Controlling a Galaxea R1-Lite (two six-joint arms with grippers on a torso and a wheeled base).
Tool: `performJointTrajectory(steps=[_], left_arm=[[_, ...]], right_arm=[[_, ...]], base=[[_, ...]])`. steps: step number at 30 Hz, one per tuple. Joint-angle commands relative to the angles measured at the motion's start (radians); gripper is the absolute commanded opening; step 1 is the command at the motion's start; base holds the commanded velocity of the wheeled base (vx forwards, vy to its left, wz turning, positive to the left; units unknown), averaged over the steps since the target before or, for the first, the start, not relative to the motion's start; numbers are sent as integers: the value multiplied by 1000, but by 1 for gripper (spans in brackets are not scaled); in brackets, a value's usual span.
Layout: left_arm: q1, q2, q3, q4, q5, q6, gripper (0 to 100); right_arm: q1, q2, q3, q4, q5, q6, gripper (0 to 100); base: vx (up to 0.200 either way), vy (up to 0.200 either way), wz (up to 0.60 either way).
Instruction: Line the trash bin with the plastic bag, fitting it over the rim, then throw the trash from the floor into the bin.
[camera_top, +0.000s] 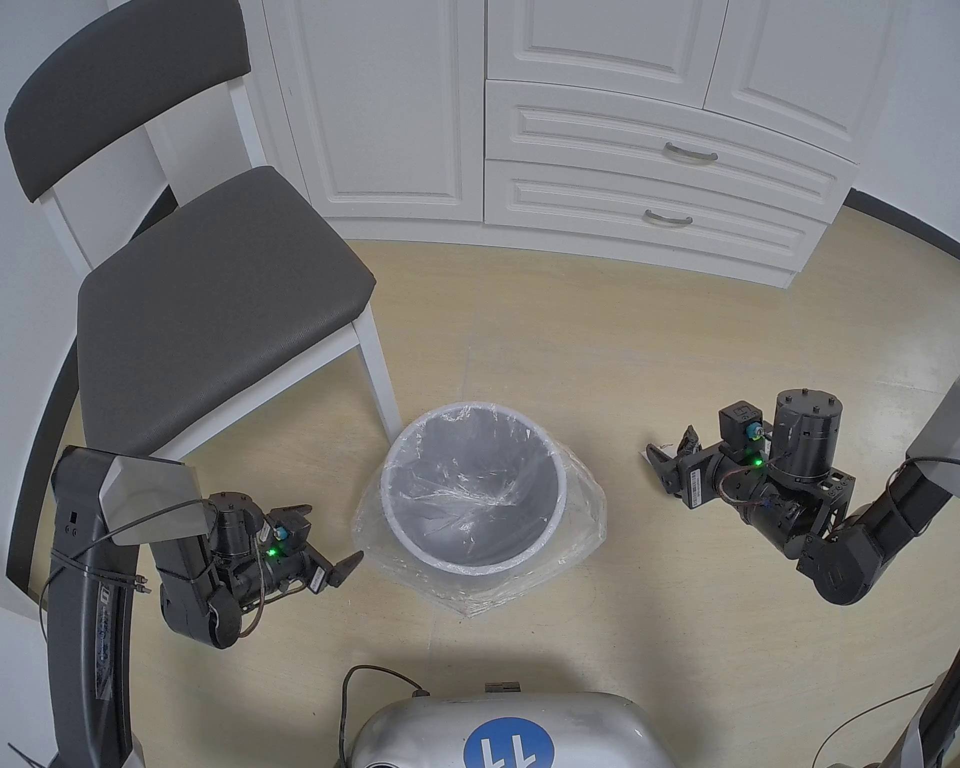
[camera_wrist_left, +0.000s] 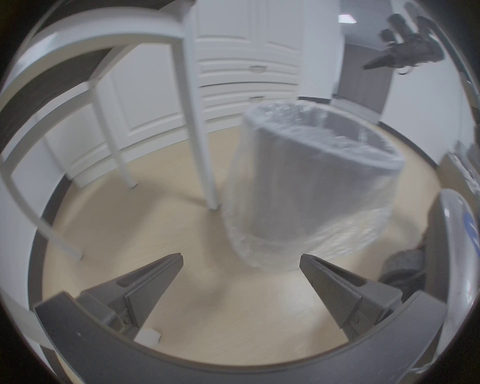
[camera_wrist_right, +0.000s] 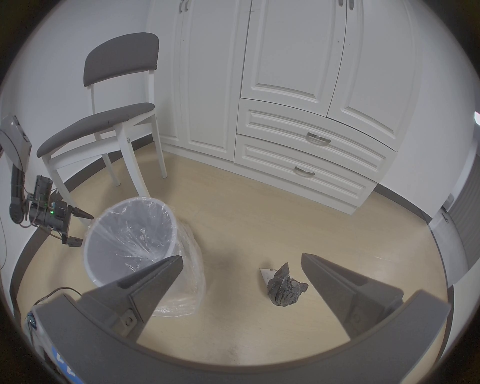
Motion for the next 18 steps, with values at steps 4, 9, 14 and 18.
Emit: performJointTrajectory(steps=[4,9,14,18], left_arm=[[-38,19,-18,31,-106,77,100],[-61,50,-107,88,-106,77,100],[-64,51,-166,155,-106,78,100],[-66,62,-223,209,-106,78,0]], right_arm=[[0,2,16,-1,0,-20,100],[-2,10,15,-1,1,-20,100],[-15,22,9,-1,1,-42,100],[-20,25,9,-1,1,-43,100]], base=[[0,0,0],[0,0,0],[0,0,0],[0,0,0]])
